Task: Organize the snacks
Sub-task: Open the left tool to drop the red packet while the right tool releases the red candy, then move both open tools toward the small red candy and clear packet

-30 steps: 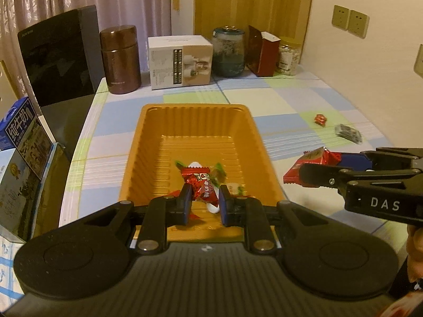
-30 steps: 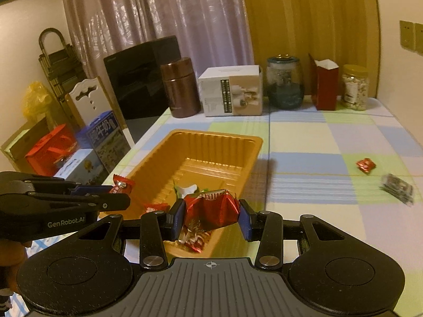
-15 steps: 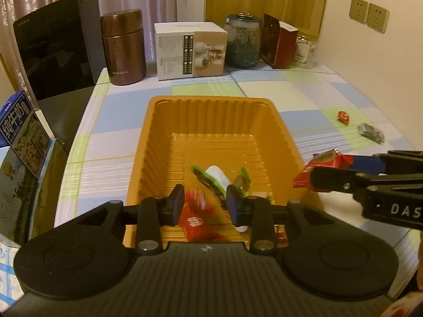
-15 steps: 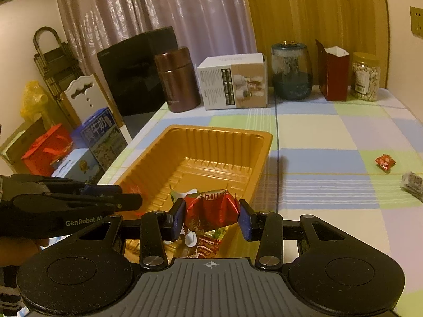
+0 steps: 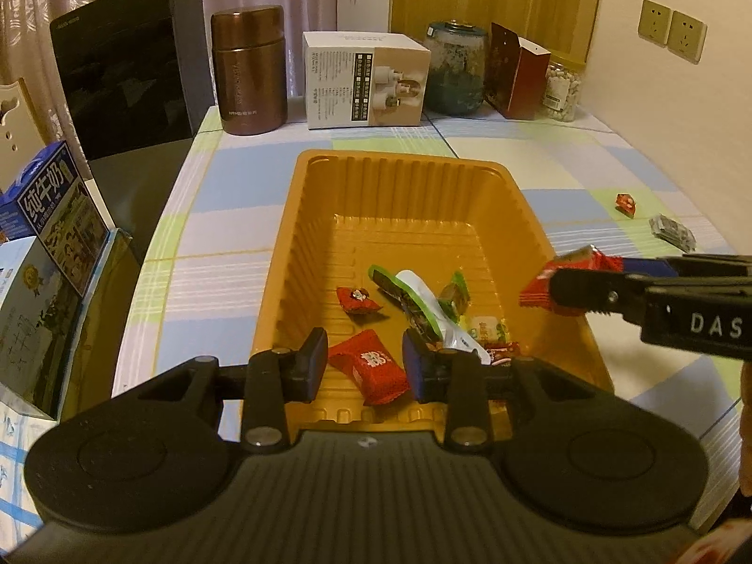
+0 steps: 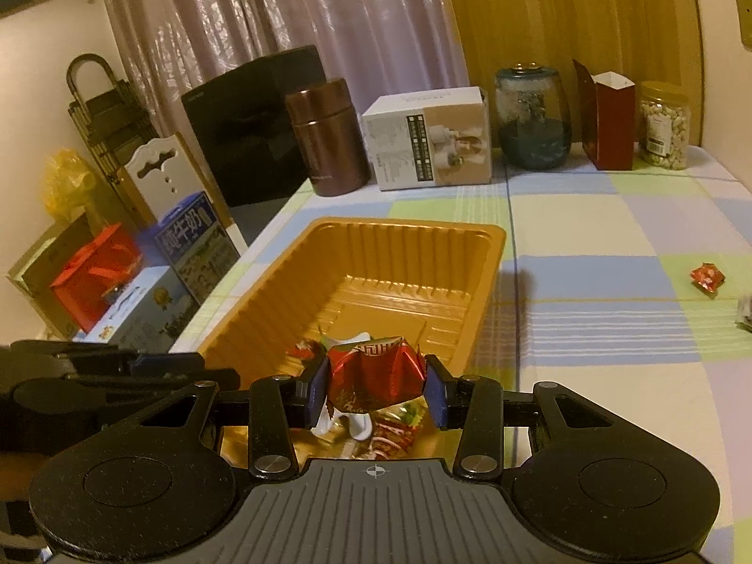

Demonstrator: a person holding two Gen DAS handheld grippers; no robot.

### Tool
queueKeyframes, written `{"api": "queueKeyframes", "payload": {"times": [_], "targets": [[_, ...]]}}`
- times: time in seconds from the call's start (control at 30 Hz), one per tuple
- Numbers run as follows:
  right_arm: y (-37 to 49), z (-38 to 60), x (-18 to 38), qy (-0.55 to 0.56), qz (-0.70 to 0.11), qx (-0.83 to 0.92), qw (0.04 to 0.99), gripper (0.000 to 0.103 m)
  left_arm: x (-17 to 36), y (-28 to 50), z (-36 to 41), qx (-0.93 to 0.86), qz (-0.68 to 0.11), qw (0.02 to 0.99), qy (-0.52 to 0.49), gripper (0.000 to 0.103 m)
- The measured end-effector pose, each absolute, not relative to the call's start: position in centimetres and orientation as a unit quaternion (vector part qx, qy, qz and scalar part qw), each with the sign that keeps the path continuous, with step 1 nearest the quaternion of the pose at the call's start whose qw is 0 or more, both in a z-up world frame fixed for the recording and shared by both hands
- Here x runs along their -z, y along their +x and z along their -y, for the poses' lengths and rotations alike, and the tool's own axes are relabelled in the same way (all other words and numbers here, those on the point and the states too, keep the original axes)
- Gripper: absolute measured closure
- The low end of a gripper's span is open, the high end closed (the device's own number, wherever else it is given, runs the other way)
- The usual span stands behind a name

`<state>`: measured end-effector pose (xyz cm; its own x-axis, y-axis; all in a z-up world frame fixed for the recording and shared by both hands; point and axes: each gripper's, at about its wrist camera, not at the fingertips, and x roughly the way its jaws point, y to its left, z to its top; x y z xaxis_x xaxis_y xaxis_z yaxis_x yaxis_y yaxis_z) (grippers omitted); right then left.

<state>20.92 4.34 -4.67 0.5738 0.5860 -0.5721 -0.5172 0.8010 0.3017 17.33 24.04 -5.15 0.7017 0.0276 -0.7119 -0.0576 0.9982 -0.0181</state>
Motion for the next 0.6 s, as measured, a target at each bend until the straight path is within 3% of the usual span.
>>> {"api": "queueKeyframes", "payload": {"times": [0.03, 0.1, 0.13, 0.17, 0.6], "targets": [[21.1, -4.3, 4.7, 0.058, -0.338, -0.319, 0.883, 0.06, 5.1, 17.3, -24.0, -0.025, -0.385, 0.922, -0.02, 0.072], [21.7, -4.3, 4.8, 0.081, -0.343, -0.333, 0.874, 0.049, 5.0, 17.1, -24.1, -0.028, -0.385, 0.922, -0.022, 0.072], [21.9, -4.0, 4.9, 0.093, -0.347, -0.33, 0.873, 0.037, 5.0, 17.0, -24.1, -0.028, -0.385, 0.922, -0.023, 0.072], [22.0, -3.7, 4.9, 0.099, -0.345, -0.323, 0.876, 0.035, 4.9, 16.9, -24.1, -0.029, -0.384, 0.923, -0.024, 0.072], [17.8, 1.8, 3.2, 0.092, -0.329, -0.265, 0.902, 0.035, 2.9, 14.3, -21.3, -0.019, -0.373, 0.927, -0.036, 0.065]]}}
